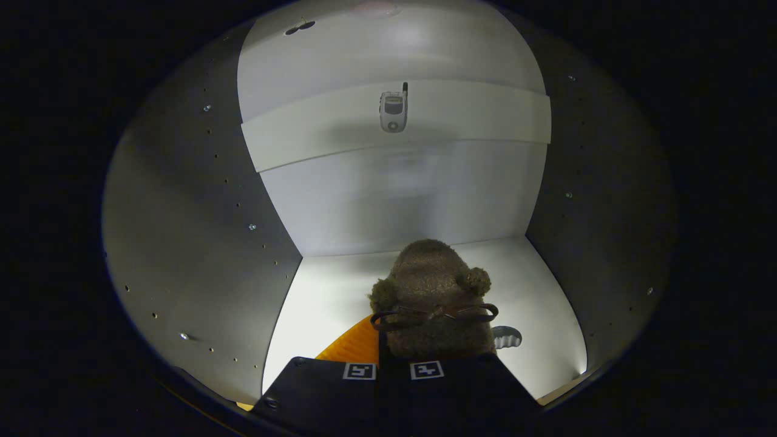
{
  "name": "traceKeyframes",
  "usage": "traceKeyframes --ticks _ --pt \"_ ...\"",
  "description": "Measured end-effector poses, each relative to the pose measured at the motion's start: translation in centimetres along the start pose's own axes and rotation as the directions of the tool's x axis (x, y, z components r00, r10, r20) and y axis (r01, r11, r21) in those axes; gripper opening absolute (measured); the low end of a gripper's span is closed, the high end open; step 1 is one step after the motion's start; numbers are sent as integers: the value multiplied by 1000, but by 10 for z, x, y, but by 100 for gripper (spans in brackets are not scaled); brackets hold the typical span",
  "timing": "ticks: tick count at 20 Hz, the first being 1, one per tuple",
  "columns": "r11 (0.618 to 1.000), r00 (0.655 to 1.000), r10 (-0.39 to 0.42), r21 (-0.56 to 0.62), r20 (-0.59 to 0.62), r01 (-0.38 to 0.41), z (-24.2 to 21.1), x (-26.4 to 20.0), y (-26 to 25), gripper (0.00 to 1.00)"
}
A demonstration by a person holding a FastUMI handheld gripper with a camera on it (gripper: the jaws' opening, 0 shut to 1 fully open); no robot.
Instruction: Open the shoe cabinet door, grab the shoes and put them into the shoe cabinet, then close the shoe cabinet door.
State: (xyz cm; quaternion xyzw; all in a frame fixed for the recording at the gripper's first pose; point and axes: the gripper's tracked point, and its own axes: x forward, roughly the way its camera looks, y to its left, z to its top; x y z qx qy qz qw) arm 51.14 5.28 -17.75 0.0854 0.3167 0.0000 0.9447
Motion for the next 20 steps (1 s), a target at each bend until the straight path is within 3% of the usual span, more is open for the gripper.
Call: traceKeyframes --ticks 4,9,14,20 --pt "999 1000 -6 -33 6 7 -3 -3 -1 13" --pt "997 1000 18 -70 -16 -19 -11 -22 6 40" --pt "995 997 59 -78 45 -56 -11 -62 14 100" --pt "996 962 81 -65 259 -67 8 -160 17 98"
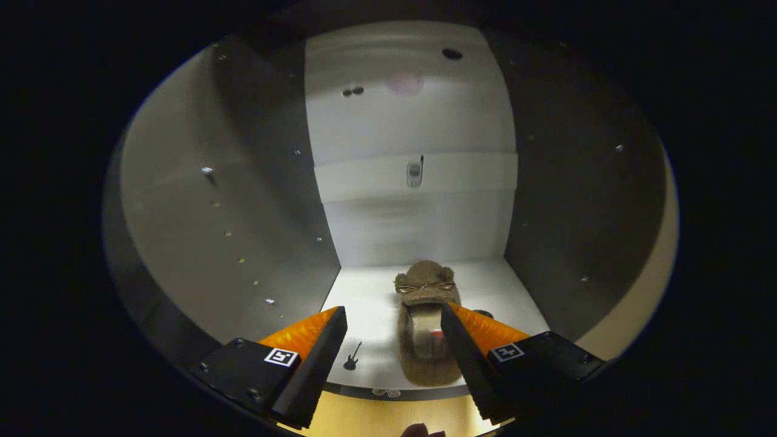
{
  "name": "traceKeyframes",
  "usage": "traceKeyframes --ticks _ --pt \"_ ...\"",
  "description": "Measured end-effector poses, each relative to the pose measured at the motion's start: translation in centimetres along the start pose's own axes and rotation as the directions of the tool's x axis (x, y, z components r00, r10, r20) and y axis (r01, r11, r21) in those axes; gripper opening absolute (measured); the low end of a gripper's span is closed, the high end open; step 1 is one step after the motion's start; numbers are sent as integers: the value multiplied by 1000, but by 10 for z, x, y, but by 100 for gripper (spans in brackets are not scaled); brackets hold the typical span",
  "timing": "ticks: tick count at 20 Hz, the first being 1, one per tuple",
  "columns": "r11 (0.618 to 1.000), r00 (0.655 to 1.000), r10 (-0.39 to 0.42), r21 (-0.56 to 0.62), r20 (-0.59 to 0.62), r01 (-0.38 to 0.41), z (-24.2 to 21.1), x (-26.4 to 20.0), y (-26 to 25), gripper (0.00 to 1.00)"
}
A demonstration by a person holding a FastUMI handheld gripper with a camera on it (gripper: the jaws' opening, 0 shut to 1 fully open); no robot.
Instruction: Open the shoe cabinet door, grab the shoes and put them into the shoe cabinet, then close the shoe cabinet door.
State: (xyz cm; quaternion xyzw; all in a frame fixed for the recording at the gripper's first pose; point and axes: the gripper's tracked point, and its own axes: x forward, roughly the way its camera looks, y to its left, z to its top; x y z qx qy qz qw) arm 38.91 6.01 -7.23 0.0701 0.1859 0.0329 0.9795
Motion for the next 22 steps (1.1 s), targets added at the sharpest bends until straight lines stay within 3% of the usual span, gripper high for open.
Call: traceKeyframes --ticks 10,16,22 --pt "998 963 40 27 268 -49 17 -222 -6 98" --pt "998 942 60 -1 331 -63 -2 -324 -11 98" --pt "986 910 164 -85 382 -142 -16 -407 -26 98"
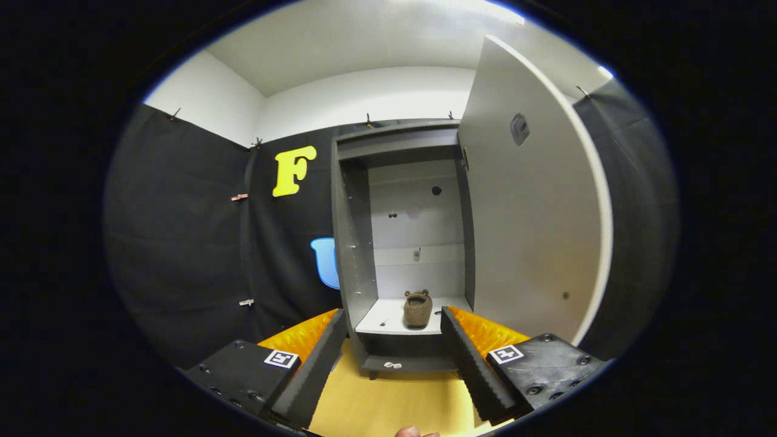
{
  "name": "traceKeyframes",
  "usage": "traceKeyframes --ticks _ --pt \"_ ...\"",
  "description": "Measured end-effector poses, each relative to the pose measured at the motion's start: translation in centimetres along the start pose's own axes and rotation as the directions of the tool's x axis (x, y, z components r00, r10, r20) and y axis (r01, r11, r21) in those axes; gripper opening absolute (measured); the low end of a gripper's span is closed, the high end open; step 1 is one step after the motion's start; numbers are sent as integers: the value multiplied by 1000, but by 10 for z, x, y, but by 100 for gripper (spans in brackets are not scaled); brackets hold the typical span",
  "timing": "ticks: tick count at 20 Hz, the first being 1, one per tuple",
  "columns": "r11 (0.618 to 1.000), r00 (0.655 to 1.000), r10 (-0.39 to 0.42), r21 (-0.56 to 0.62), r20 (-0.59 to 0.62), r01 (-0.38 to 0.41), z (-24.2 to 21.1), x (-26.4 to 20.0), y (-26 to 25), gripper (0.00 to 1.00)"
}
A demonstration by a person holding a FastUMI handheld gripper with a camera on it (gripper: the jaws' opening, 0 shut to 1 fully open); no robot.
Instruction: Open the shoe cabinet door, grab the shoes and put them into the shoe cabinet, then close the shoe cabinet door.
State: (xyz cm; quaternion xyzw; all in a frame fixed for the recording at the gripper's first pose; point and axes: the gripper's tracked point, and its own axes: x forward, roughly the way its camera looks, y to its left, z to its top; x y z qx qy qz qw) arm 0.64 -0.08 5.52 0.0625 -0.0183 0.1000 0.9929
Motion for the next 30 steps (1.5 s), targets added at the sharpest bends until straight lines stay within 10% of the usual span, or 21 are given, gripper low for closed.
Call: traceKeyframes --ticks 9,18,30 --pt "995 995 -100 -27 11 100 22 -86 -109 98" --pt "961 959 -275 -65 -74 270 -20 -40 -240 98" --pt "954 947 -298 -34 -116 296 -37 -6 -211 98"
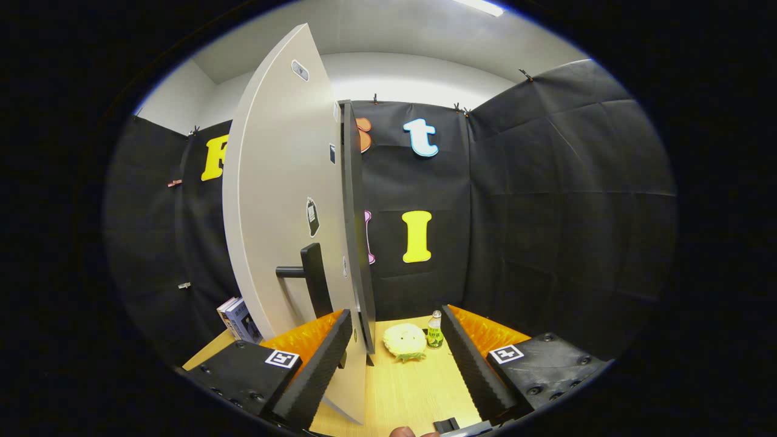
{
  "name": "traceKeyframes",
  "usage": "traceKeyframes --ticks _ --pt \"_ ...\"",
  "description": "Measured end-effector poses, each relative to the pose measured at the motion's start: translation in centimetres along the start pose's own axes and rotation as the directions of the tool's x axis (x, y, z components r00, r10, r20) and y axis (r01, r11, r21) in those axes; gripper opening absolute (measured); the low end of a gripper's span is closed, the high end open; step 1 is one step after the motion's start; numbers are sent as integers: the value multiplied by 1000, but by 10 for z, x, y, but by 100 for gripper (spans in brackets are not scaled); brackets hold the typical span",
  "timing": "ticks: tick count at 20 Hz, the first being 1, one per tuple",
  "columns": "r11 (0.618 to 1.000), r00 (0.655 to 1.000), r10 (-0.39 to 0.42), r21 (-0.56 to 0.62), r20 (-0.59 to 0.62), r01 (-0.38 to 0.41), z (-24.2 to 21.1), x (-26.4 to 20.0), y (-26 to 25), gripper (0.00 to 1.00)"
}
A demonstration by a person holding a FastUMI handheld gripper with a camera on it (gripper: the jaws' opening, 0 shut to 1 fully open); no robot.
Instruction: Open the shoe cabinet door, grab the shoes and put them into the shoe cabinet, then close the shoe cabinet door.
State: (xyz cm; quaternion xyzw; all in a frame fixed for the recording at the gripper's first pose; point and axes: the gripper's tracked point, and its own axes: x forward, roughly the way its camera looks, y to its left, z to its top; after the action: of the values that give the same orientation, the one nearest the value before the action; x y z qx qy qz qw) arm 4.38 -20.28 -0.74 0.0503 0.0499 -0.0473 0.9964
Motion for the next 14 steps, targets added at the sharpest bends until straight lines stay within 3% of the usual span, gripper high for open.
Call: traceKeyframes --ticks 6,14 --pt "999 1000 0 -36 4 0 -6 -11 66 97" --pt "999 1000 -7 -32 -13 7 -21 8 155 98"
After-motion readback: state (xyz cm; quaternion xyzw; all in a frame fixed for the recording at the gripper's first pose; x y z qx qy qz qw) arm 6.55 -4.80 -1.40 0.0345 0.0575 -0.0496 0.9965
